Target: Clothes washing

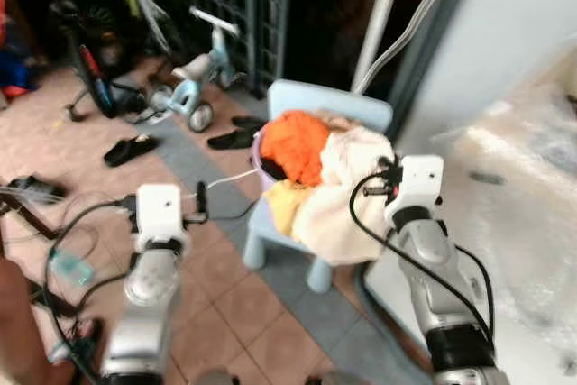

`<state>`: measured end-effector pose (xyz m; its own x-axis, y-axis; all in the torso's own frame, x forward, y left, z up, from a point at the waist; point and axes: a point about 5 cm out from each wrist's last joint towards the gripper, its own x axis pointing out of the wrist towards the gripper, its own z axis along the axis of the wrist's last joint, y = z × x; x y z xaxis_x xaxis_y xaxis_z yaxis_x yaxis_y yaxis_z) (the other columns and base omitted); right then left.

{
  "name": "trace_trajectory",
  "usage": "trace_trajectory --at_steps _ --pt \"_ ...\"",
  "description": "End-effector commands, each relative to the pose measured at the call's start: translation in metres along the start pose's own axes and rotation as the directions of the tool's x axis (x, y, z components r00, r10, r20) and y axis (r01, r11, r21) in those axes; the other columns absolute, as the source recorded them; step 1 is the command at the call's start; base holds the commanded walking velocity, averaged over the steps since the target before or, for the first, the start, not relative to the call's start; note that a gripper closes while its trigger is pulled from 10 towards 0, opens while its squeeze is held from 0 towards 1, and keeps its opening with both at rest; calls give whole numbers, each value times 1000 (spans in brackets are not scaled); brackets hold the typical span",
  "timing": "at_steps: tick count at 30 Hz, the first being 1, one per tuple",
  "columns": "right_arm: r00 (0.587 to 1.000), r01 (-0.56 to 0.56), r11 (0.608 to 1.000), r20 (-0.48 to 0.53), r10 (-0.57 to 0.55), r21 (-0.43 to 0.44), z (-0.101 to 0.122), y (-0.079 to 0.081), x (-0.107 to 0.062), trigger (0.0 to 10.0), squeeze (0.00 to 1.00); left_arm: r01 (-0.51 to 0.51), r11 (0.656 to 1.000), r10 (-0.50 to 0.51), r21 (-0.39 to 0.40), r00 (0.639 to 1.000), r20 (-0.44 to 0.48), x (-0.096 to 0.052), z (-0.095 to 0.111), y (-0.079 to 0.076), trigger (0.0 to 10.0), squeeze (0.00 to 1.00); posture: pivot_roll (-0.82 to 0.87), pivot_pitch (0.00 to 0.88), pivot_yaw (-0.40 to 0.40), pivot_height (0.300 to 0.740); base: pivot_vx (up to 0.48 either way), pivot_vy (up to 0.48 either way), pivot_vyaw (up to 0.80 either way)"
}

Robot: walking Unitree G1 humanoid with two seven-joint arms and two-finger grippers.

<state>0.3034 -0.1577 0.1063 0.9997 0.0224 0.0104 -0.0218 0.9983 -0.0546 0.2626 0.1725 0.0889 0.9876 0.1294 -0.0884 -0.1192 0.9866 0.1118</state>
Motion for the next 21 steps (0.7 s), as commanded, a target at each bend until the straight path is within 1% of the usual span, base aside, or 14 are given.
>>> trace_trajectory --at_steps 1,2,5,7,10,11,13,16,18,21 --pt "999 44 999 -29 -44 -23 -10 -10 -6 10000 0 9 1000 -9 -14 1000 -5 -2 -3 0 10000 0 -17 0 -5 740 0 0 -800" --pt "998 45 999 -42 -46 -27 -16 -9 -11 10000 0 13 1000 -13 -22 1000 -11 -4 -4 3 10000 0 -33 0 5 740 0 0 -800" --pt "997 55 998 -53 -56 -16 -21 -4 -19 10000 0 9 999 -11 -44 999 -34 -8 -9 5 10000 0 -65 0 48 740 0 0 -800" --pt "998 46 999 -46 -47 -12 -23 0 -22 10000 0 13 998 -16 -57 998 -54 -10 -14 8 10000 0 -82 0 95 740 0 0 -800" --pt "996 76 997 -45 -75 22 -26 -4 -23 10000 0 13 998 -17 -65 998 -60 -10 -16 9 10000 0 -85 0 110 740 0 0 -800" --pt "988 129 990 -90 -124 55 -37 -12 -24 10000 0 21 997 -26 -74 997 -68 -9 -18 7 10000 0 -60 0 109 740 0 0 -800" --pt "985 145 988 -108 -138 62 -40 -13 -23 10000 0 30 997 -35 -73 997 -69 -7 -19 5 10000 0 -62 0 110 740 0 0 -800" --pt "998 60 998 -18 -59 25 -20 -4 -13 10000 0 41 996 -44 -76 998 -44 -2 -12 5 10000 0 -70 0 93 740 0 0 -800" --pt "999 41 999 2 -41 20 -14 -1 -11 10000 0 48 996 -51 -71 998 -35 -1 -12 6 10000 0 -66 0 79 740 0 0 -800" --pt "1000 22 1000 8 -22 17 -13 1 -10 10000 0 66 994 -68 -83 997 -31 -1 -10 5 10000 0 -56 0 67 740 0 0 -800"
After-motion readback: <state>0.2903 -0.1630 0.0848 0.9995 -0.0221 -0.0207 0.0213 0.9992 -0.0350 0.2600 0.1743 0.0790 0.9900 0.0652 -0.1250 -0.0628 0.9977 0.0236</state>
